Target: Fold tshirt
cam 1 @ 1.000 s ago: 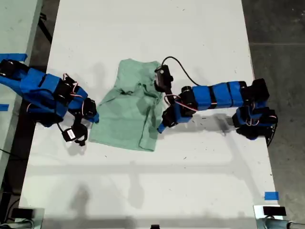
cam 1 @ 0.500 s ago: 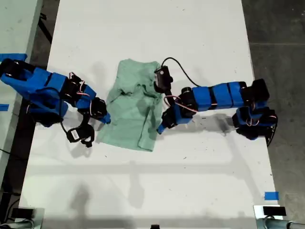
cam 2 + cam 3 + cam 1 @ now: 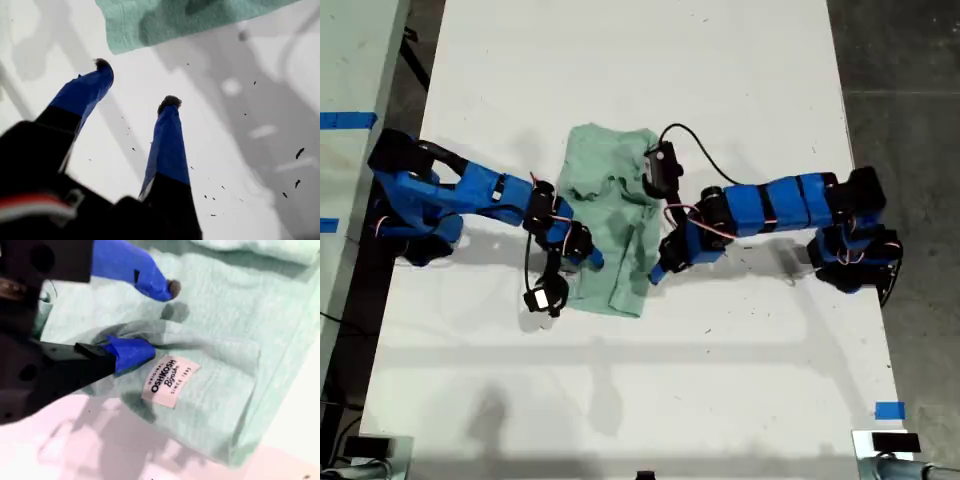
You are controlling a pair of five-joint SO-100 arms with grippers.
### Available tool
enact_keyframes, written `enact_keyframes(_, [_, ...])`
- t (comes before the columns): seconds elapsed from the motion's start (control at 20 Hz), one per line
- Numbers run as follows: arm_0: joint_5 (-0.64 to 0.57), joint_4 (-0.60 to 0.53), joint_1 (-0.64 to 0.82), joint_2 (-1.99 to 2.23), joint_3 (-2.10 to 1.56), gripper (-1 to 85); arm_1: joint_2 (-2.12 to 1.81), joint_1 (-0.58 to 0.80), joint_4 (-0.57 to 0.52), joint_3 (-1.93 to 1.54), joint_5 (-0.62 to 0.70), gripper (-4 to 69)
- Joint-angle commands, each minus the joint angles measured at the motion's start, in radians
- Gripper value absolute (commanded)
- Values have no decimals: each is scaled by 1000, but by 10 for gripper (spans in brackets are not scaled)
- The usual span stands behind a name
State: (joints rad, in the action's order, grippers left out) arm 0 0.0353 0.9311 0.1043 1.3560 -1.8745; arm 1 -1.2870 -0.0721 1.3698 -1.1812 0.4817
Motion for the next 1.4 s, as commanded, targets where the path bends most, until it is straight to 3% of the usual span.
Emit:
enact_keyframes(0.0, [-12,69,25,-12,74,211,-49,-20,-18,2,-14,228])
enact_keyframes(0.4, [51,457,-52,410,167,220,-66,-21,15,31,-18,227])
enact_keyframes(0.5, [63,541,-77,469,164,219,-64,-21,18,54,-18,184])
enact_keyframes(0.6, [74,563,-114,483,135,219,-57,-23,3,83,-11,184])
enact_keyframes(0.75, [127,574,-184,492,121,233,-29,-32,-6,147,-12,252])
enact_keyframes(0.85, [158,525,-209,580,26,242,-14,-38,-38,163,-20,282])
enact_keyframes(1.0, [199,278,-222,793,-272,231,35,-43,-84,187,-31,301])
enact_keyframes(1.35, [201,92,-259,580,-316,233,207,-51,-196,247,-55,299])
